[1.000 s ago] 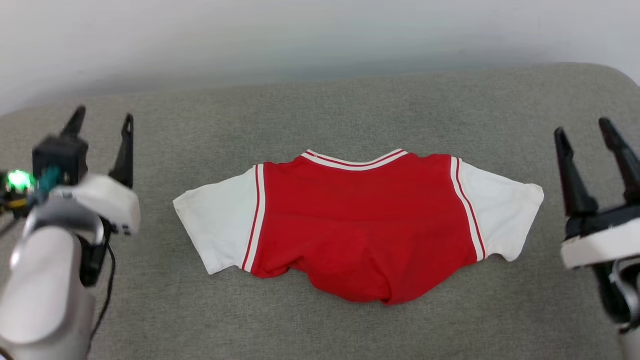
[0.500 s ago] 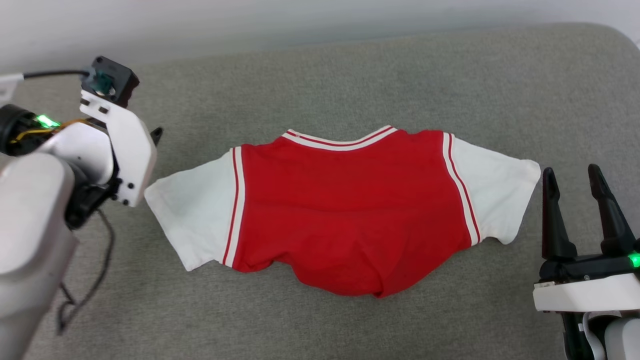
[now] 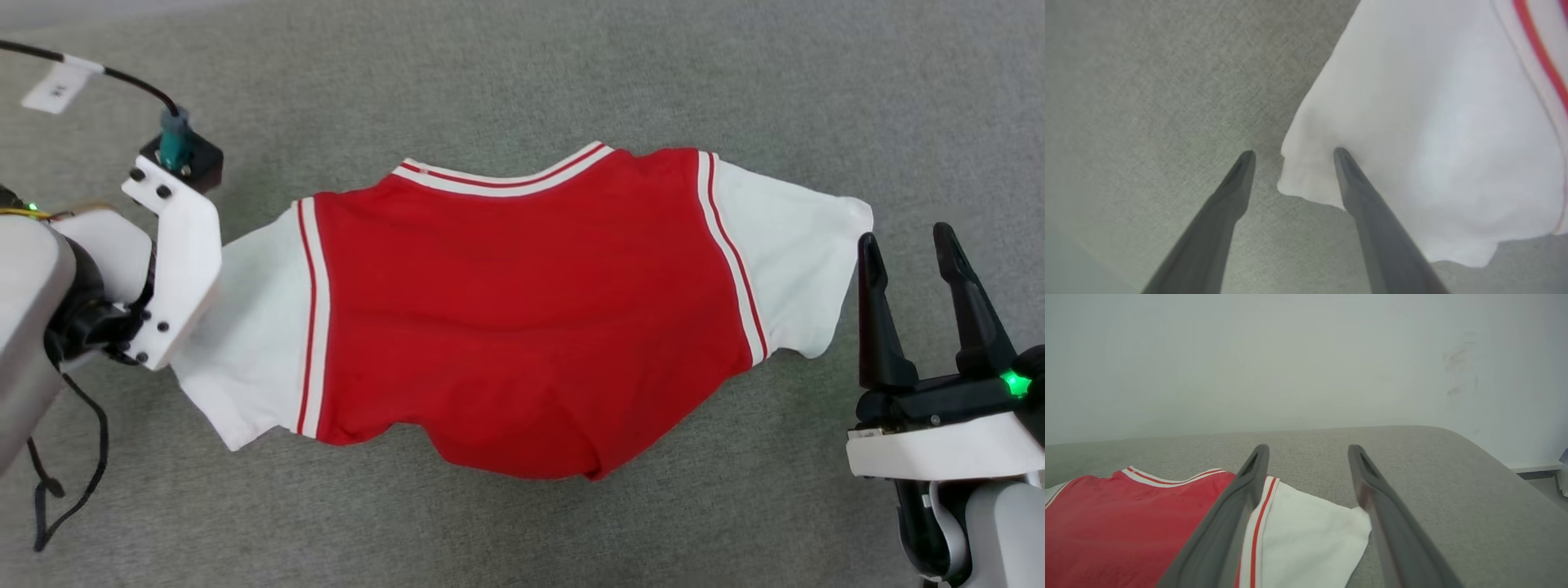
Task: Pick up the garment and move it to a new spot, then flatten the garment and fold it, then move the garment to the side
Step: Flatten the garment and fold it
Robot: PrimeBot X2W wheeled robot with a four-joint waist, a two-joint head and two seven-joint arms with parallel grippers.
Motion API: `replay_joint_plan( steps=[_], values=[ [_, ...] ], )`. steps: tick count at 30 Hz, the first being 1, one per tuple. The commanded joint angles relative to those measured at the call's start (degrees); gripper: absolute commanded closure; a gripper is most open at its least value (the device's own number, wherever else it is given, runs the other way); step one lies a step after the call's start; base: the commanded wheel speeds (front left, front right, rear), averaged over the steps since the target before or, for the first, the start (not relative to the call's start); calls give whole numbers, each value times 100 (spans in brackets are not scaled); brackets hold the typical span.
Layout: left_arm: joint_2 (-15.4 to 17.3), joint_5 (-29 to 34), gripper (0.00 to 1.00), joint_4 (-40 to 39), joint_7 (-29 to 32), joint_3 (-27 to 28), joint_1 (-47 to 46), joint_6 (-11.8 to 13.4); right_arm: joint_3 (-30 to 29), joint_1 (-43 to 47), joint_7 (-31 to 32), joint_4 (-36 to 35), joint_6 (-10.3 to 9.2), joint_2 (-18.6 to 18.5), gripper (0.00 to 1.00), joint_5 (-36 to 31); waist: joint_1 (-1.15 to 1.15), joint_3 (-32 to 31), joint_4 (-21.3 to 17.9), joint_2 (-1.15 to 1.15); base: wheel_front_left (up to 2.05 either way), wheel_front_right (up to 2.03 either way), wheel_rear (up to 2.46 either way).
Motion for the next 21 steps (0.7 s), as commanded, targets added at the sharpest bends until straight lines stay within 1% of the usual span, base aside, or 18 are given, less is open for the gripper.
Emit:
replay_joint_plan(
  steps=[1, 7, 8, 9, 10, 15, 18, 21],
  values=[
    [48, -11, 0, 21, 14, -59, 15, 3, 11, -80, -10, 9, -4, 35, 0, -30, 0, 98, -68, 0, 0, 0, 0],
    [16, -142, 0, 240, -102, -416, 169, 6, 39, -154, -10, 59, -4, 54, 0, -44, 0, 230, -106, 0, 0, 0, 0],
    [-11, -193, 31, 247, -138, -449, 180, 10, 22, -149, -10, 71, -4, 55, 0, -44, 0, 218, -94, 0, 0, 0, 0],
    [-25, -210, 87, 248, -175, -493, 180, 10, -13, -139, -10, 84, -4, 58, 0, -37, 0, 193, -78, 0, 0, 0, 0],
    [-17, -239, 100, 244, -204, -539, 178, 10, -40, -133, -10, 103, -4, 52, 0, -30, 0, 156, -61, 0, 0, 0, 0],
    [89, -360, 100, 197, -579, -582, 114, 10, -258, -207, -10, 139, -4, -112, 0, -65, 0, -144, 59, 0, 0, 0, 0],
    [145, -396, 100, 75, -836, -627, 82, 9, -398, -267, -10, 160, -4, -382, 0, -142, 0, -365, 148, 0, 0, 0, 0],
    [203, -468, 100, -49, -1105, -641, 143, 10, -496, -423, -10, 192, -4, -780, 0, -188, 0, -581, 252, 0, 0, 0, 0]
  ],
)
